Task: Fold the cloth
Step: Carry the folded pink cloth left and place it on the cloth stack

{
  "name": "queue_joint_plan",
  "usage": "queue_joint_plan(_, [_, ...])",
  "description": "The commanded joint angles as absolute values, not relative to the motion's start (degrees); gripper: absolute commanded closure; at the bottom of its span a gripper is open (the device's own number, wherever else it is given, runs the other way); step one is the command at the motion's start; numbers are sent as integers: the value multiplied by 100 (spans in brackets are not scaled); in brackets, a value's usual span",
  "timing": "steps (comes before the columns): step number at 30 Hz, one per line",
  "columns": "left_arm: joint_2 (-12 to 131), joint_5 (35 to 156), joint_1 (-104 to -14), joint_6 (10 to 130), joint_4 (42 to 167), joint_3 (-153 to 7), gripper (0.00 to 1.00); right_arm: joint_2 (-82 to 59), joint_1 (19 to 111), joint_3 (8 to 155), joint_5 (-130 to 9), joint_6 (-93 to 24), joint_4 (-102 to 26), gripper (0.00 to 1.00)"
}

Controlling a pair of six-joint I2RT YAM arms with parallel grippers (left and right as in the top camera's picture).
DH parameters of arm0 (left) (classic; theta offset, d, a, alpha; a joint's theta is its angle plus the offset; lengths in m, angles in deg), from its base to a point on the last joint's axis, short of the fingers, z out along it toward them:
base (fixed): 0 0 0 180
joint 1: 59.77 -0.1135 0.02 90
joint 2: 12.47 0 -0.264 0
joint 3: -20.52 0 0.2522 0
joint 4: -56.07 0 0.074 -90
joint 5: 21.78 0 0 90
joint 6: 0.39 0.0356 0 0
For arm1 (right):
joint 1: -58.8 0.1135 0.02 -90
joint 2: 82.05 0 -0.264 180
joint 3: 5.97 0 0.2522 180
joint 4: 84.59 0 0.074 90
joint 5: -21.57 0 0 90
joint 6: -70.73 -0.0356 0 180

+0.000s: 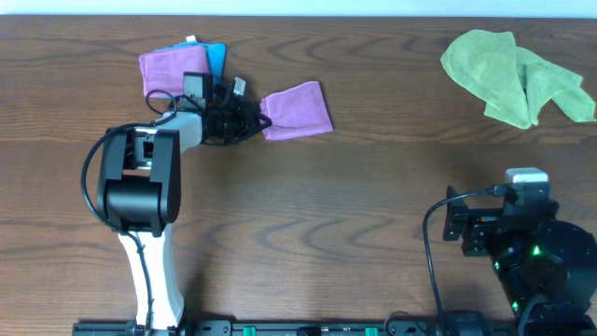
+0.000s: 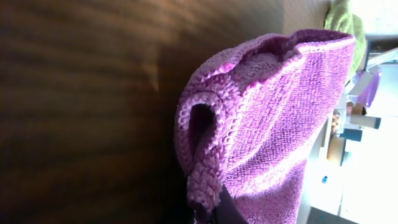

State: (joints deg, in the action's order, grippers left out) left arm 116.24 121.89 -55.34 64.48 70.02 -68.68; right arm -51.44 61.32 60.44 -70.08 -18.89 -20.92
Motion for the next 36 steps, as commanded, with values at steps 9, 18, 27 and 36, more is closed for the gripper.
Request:
queue_joint_plan(9, [11822, 12329, -5488, 6595, 7878, -8763, 94, -5177, 6112, 5993, -6949, -2007, -2090, 1])
queue_joint_plan(18, [11822, 11426, -5525, 7854, 9662, -10135, 95, -5177, 6112, 5961, -7017, -2007, -2090, 1])
queue_joint_plan(27, [11822, 11020, -5571, 8254, 10444, -11008, 95, -5161, 6110, 5930, -7017, -2005, -2081, 1])
queue_joint_plan(36, [11822, 10371, -5912, 8645, 10901, -11322, 95, -5161, 6110, 5930, -7017, -2005, -2046, 1])
